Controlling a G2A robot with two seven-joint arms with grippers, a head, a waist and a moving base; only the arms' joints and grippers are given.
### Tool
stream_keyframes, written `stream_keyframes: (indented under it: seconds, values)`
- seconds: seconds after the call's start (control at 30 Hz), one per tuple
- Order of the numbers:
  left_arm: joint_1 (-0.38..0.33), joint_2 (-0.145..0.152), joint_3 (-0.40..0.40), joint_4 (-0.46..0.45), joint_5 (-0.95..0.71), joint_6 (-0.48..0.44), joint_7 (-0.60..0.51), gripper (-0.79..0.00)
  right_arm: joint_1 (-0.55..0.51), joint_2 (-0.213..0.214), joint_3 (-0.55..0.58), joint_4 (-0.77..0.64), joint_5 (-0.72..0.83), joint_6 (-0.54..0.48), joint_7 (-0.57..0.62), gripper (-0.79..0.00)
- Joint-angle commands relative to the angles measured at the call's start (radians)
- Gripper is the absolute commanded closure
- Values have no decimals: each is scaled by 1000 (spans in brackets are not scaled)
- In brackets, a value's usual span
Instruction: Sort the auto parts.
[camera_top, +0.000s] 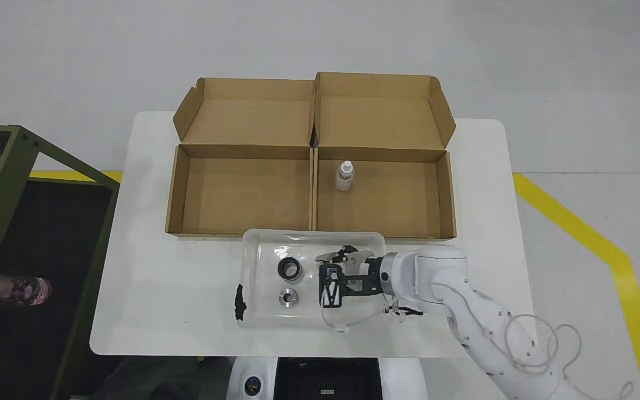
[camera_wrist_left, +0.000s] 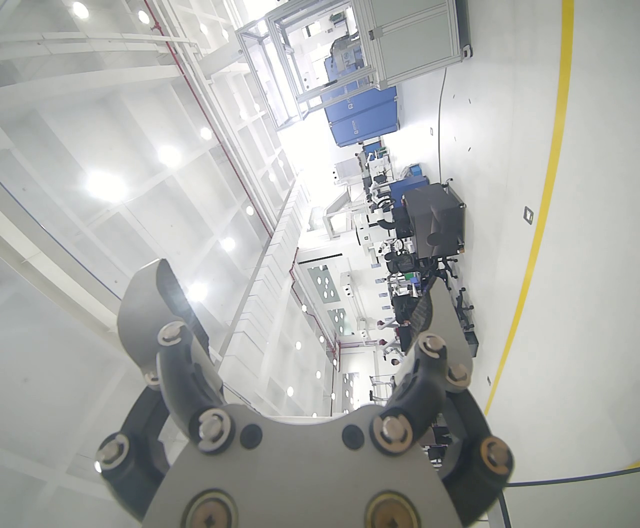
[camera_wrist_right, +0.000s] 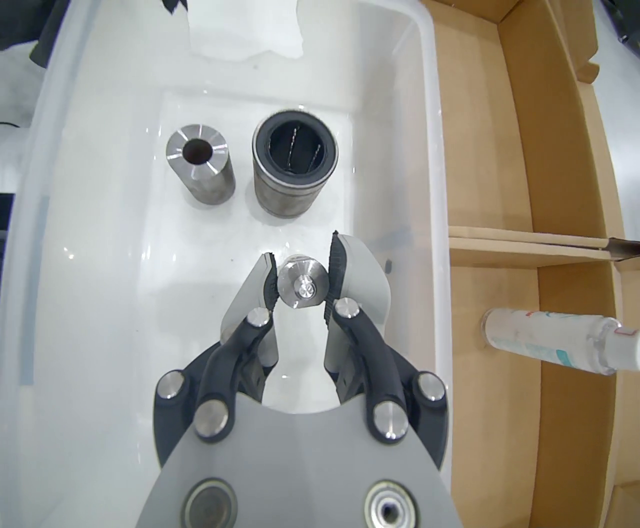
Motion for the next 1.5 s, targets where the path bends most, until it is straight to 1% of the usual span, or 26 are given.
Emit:
stream_keyframes:
  seconds: [0.0,0.2,0.47,0.7,0.9,1.23,1.33,1.47]
  values:
    - [0,0,0,0,0,0,0,-785,-5,2,6,-9,8,1,-22,0]
    - [0,0,0,0,0,0,0,-785,-31,7,34,-39,51,22,-119,0]
    - [0,0,0,0,0,0,0,-785,-61,13,85,-78,32,103,-249,0]
    - [0,0,0,0,0,0,0,-785,-76,17,127,-95,51,147,-347,0]
    - [0,0,0,0,0,0,0,-785,-72,23,163,-113,45,135,-386,0]
    - [0,0,0,0,0,0,0,-785,-73,31,229,-112,80,130,-425,0]
    - [0,0,0,0,0,0,0,-785,-65,33,242,-92,94,129,-427,0]
    - [0,0,0,0,0,0,0,-785,-45,33,246,-61,110,127,-400,0]
